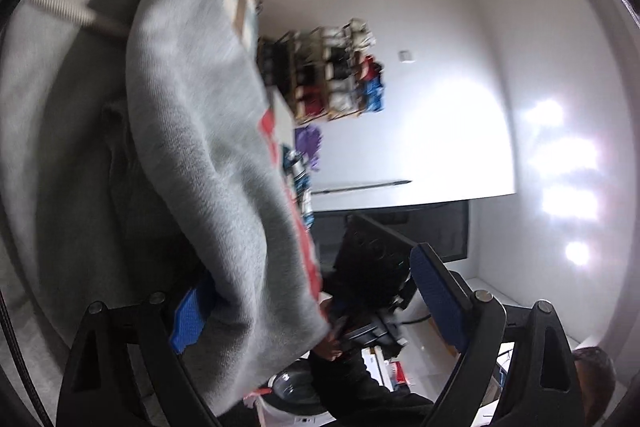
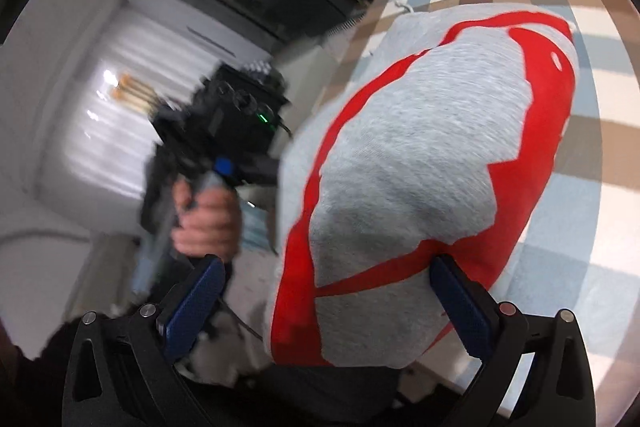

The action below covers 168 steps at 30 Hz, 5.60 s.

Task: Fold large clothes

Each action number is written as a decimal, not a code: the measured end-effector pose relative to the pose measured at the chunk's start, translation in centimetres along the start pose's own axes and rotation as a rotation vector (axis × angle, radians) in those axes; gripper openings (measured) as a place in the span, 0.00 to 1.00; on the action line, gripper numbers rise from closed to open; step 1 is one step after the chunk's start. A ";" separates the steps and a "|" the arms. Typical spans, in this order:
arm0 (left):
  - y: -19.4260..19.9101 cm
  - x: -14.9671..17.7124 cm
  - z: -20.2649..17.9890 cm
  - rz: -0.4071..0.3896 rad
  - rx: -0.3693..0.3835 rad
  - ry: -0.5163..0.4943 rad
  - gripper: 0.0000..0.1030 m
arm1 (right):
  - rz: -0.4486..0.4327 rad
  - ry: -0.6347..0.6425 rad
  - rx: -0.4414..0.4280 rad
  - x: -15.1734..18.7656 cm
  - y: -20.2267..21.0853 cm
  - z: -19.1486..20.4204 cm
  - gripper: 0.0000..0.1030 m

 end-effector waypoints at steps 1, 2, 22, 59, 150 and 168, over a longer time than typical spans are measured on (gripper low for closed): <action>0.2 -0.1 0.1 0.000 -0.015 -0.003 0.86 | 0.017 0.014 0.028 0.5 -0.2 0.1 1.00; 0.2 0.1 0.4 0.003 -0.029 -0.001 0.87 | 0.036 0.035 0.065 0.5 -0.5 0.2 1.00; 3.5 -2.5 -0.3 -0.104 -0.002 -0.006 0.87 | 0.479 0.424 0.321 -0.6 -8.8 3.4 1.00; -4.5 6.0 -0.5 0.078 -0.439 -0.283 0.01 | 0.562 0.416 0.150 1.6 -4.3 -0.2 1.00; -0.3 3.9 6.3 -0.081 -0.586 -0.156 0.63 | 0.242 -0.245 -0.199 -4.3 -6.7 -0.9 1.00; -0.4 4.4 6.1 -0.033 -0.675 -0.262 0.63 | 0.441 -0.219 -0.116 2.7 -7.1 -0.6 1.00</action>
Point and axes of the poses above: each gripper's, at about its wrist camera, not at the fingertips, and y roughly against the way its jaws point, z to its left, x to its underside, the point moved 9 cm from there along -y, roughly the way its jaws point, and after that the axes turned 5 degrees about -x, right-handed, at the moved point
